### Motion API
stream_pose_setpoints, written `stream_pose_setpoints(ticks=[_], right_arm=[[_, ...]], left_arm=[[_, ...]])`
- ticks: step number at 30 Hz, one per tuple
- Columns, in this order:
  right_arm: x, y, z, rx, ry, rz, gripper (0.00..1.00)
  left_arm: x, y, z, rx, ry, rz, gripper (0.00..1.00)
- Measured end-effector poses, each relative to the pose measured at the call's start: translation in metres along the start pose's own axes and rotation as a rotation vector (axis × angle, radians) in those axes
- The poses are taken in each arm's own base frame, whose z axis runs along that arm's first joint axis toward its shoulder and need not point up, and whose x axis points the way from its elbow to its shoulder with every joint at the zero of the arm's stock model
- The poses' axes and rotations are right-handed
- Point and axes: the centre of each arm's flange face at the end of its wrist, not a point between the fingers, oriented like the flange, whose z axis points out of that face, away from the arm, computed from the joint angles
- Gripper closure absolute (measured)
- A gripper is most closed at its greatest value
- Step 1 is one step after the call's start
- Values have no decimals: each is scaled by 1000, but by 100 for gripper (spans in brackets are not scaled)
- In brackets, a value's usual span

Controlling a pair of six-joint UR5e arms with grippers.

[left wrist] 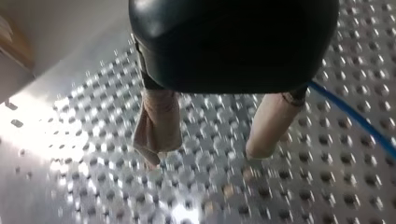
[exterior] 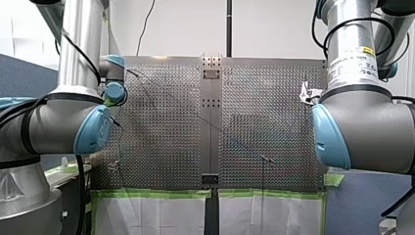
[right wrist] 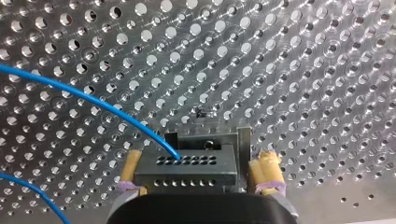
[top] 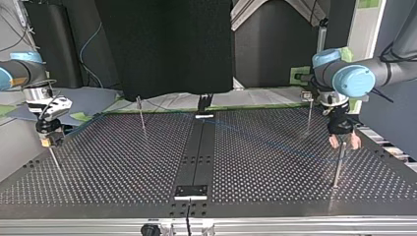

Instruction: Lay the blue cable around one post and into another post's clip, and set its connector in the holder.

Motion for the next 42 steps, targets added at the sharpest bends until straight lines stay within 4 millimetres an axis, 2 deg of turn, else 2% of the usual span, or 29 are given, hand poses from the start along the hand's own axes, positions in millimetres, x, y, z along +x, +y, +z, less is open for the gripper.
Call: stream_pose_setpoints(ticks=[6, 14, 27, 37, 42], right_arm=[[0, 0, 0, 0, 0, 0, 0], [0, 0, 0, 0, 0, 0, 0], [0, 0, 0, 0, 0, 0, 0], [0, 0, 0, 0, 0, 0, 0], [0, 0, 0, 0, 0, 0, 0]], left_arm=[[-1, -12, -9, 6, 17, 6, 0], [3, -9, -20, -51, 41, 50, 0], [-11, -11, -54, -89, 20, 77, 0], [-14, -17, -82, -9, 28, 68, 0], [-8, -13, -96, 34, 57, 33, 0]])
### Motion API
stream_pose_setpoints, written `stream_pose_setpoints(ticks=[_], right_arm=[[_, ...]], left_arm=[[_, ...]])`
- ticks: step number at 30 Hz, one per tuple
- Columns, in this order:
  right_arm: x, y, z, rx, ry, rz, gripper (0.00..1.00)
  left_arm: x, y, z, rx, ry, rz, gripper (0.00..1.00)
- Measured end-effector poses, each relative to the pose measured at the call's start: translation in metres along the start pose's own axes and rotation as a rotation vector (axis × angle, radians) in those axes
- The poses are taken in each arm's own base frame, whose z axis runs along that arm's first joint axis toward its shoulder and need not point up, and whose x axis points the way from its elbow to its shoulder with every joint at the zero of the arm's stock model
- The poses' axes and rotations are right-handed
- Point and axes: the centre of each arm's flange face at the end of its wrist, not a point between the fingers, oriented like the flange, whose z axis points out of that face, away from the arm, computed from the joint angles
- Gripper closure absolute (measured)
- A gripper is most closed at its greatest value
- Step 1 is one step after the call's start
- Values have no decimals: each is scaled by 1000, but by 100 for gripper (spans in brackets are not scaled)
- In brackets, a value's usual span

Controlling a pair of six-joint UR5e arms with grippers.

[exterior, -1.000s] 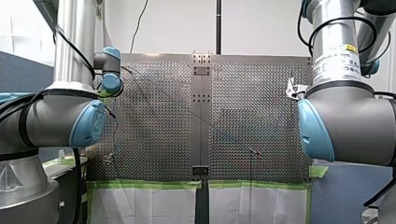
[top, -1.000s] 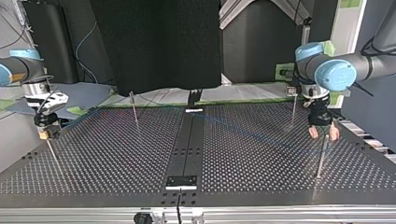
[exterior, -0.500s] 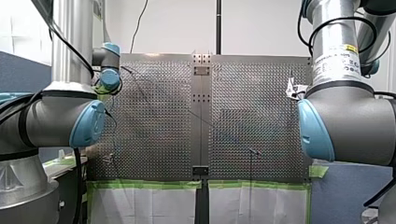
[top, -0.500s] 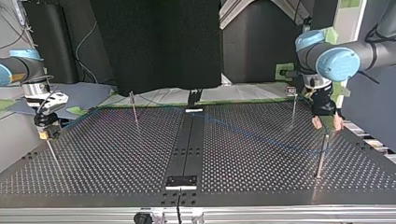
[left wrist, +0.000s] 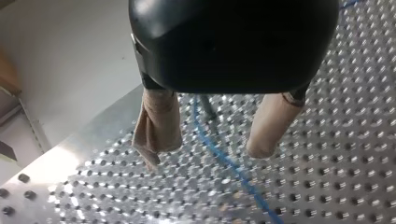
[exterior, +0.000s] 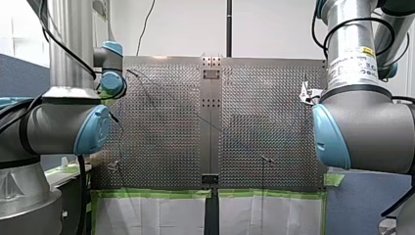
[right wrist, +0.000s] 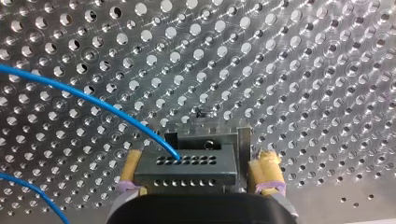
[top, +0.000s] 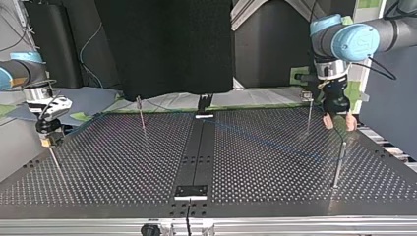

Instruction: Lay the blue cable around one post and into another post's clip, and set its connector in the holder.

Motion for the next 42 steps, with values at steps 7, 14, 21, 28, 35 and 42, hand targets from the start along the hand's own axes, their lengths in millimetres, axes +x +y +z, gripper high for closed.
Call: stream_pose_setpoints(ticks=[7, 14, 21, 28, 35, 42], right_arm=[[0, 0, 0, 0, 0, 0, 0], [0, 0, 0, 0, 0, 0, 0], [0, 0, 0, 0, 0, 0, 0], [0, 0, 0, 0, 0, 0, 0], [0, 0, 0, 0, 0, 0, 0], [0, 0, 0, 0, 0, 0, 0]], left_arm=[[2, 0, -20, 1, 43, 22, 0], [12, -3, -47, 39, 93, 78, 0], [52, 14, -75, 25, 253, 150, 0], [75, 8, -72, 37, 292, 220, 0], [100, 11, -72, 51, 290, 288, 0], [132, 27, -85, 43, 306, 373, 0]])
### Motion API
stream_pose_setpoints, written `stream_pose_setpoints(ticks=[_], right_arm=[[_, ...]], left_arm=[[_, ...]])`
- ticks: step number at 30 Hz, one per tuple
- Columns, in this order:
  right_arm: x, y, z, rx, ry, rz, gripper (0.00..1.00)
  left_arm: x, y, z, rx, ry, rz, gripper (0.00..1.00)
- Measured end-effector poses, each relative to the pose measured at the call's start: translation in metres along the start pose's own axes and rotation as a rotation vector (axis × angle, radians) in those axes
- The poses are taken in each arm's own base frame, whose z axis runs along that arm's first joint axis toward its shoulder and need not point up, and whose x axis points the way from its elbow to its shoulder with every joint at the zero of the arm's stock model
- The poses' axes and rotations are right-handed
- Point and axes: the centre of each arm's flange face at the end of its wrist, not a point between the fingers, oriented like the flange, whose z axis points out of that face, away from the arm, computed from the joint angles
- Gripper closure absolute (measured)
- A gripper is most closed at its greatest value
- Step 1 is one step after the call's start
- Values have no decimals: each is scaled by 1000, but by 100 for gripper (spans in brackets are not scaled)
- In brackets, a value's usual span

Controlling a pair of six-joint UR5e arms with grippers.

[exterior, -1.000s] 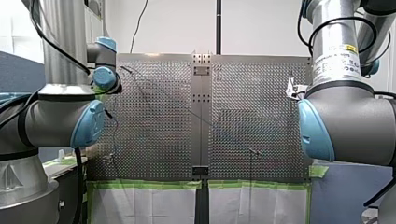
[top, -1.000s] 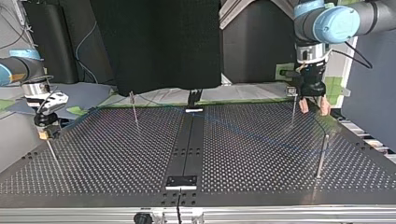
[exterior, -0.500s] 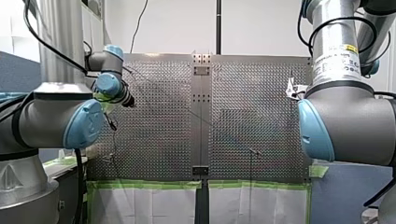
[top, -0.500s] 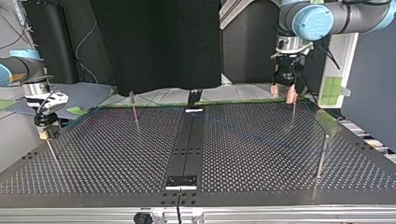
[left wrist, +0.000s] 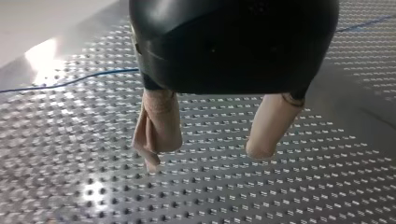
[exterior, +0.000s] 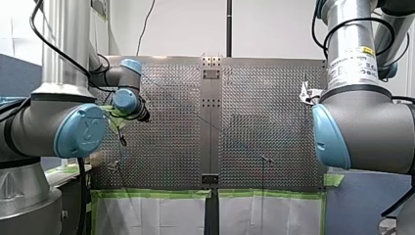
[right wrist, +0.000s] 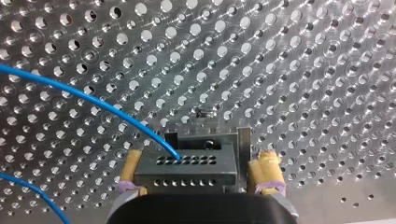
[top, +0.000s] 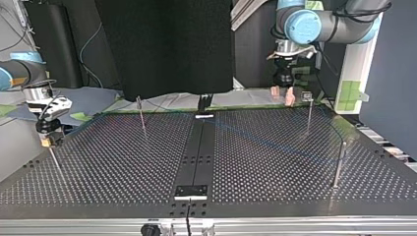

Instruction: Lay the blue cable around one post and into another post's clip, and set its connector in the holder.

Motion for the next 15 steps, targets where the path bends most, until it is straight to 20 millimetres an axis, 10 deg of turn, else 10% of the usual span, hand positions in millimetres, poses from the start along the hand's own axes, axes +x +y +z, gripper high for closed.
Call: stream_pose_setpoints(ticks=[15], right_arm=[[0, 0, 0, 0, 0, 0, 0]], left_arm=[[30, -20, -19, 34, -58, 127, 0]])
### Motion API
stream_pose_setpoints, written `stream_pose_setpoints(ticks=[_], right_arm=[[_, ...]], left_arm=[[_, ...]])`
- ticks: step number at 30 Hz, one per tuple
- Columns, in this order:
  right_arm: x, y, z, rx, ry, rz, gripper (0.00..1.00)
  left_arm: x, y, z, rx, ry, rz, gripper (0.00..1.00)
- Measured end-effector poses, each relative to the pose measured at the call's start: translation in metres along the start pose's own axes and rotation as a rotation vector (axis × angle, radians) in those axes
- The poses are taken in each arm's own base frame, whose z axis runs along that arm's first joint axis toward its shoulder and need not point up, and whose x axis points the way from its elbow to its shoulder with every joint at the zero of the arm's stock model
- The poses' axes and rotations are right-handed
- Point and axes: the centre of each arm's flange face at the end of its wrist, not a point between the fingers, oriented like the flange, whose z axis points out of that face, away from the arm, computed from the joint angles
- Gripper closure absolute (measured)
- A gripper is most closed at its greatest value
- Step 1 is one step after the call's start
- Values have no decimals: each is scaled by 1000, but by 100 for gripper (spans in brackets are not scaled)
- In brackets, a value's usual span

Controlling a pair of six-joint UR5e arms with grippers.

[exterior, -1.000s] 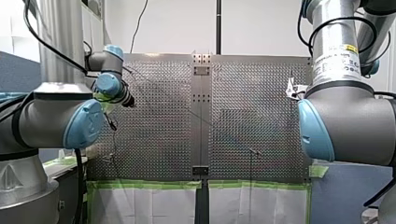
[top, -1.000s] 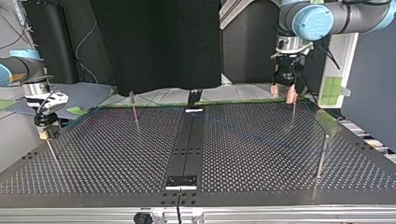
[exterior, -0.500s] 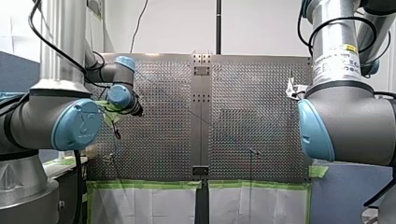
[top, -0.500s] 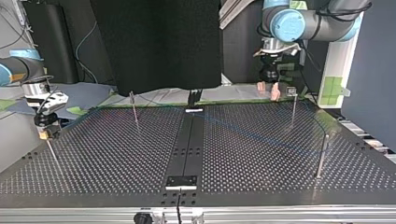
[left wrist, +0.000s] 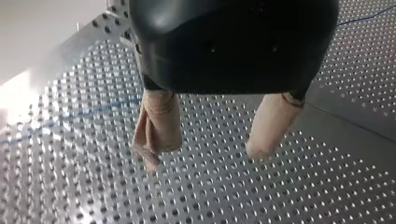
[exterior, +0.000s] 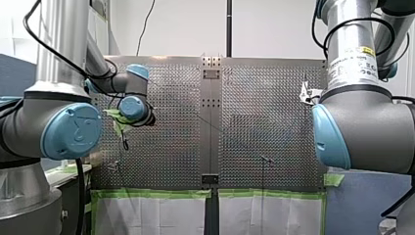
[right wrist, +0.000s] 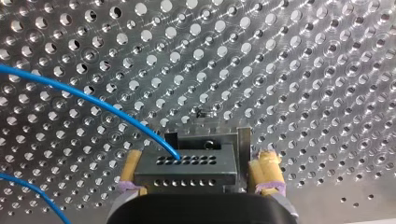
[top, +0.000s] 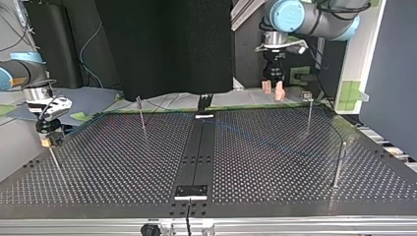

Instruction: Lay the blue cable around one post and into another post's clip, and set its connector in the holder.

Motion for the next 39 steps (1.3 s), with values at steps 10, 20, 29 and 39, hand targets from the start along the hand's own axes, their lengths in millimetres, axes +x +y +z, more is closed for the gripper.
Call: stream_pose_setpoints(ticks=[10, 20, 29, 39], right_arm=[[0, 0, 0, 0, 0, 0, 0], [0, 0, 0, 0, 0, 0, 0], [0, 0, 0, 0, 0, 0, 0], [0, 0, 0, 0, 0, 0, 0]], left_arm=[[11, -21, -20, 6, -14, 101, 0], [24, -40, -45, 11, -15, 214, 0], [36, -61, -69, 72, 1, 310, 0], [50, -83, -96, 166, 17, 410, 0]])
